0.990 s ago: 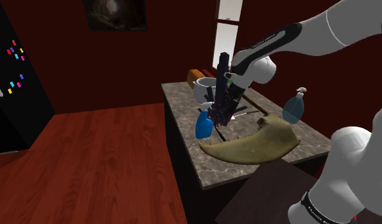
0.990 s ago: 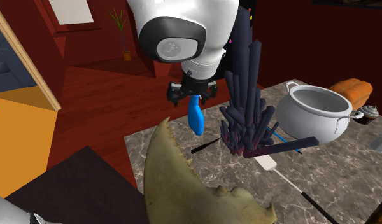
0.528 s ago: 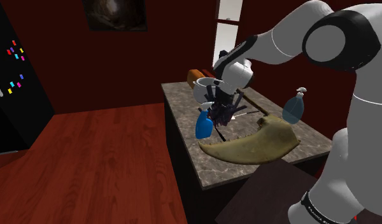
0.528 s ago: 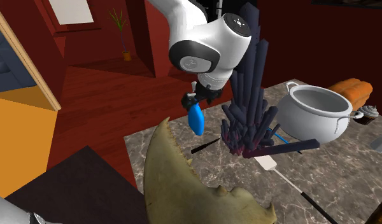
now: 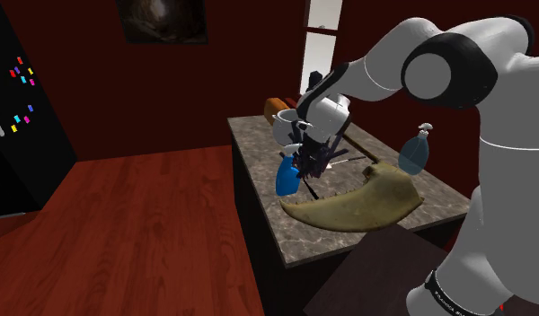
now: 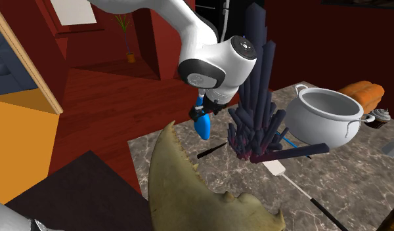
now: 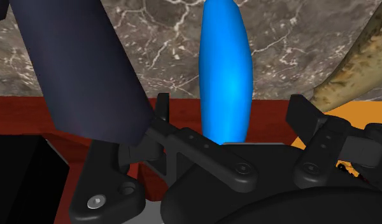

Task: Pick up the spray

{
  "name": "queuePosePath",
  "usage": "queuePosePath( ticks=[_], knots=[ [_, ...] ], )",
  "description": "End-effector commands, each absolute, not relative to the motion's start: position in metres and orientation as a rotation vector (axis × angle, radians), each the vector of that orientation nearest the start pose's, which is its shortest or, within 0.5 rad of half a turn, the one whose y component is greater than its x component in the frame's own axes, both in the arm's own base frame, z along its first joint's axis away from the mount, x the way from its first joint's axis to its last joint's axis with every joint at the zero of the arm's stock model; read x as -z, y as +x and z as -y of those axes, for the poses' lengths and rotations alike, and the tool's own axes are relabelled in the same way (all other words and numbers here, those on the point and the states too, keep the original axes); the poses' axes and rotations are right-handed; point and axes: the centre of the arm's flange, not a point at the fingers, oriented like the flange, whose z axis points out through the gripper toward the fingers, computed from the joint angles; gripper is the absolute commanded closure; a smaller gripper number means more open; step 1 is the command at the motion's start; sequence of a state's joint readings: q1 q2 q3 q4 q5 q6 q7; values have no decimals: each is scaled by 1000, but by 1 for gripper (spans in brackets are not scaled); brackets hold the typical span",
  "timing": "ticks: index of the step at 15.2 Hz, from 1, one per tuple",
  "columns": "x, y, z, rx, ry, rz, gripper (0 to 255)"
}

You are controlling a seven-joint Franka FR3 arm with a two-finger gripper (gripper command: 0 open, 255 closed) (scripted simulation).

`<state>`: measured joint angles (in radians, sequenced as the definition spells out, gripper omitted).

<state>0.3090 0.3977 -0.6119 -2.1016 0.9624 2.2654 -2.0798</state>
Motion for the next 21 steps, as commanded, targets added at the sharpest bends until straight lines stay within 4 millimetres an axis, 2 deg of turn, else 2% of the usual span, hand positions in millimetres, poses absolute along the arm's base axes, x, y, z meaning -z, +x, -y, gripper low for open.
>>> queuePosePath(
  ticks=[1, 2, 11, 21],
  knots=[
    [-246, 551, 147, 573, -2405, 1507, 0],
    [-247, 550, 147, 573, -2404, 1507, 255],
    [-246, 551, 147, 573, -2404, 1507, 255],
    [-299, 551, 147, 573, -2404, 1507, 255]
  ],
)
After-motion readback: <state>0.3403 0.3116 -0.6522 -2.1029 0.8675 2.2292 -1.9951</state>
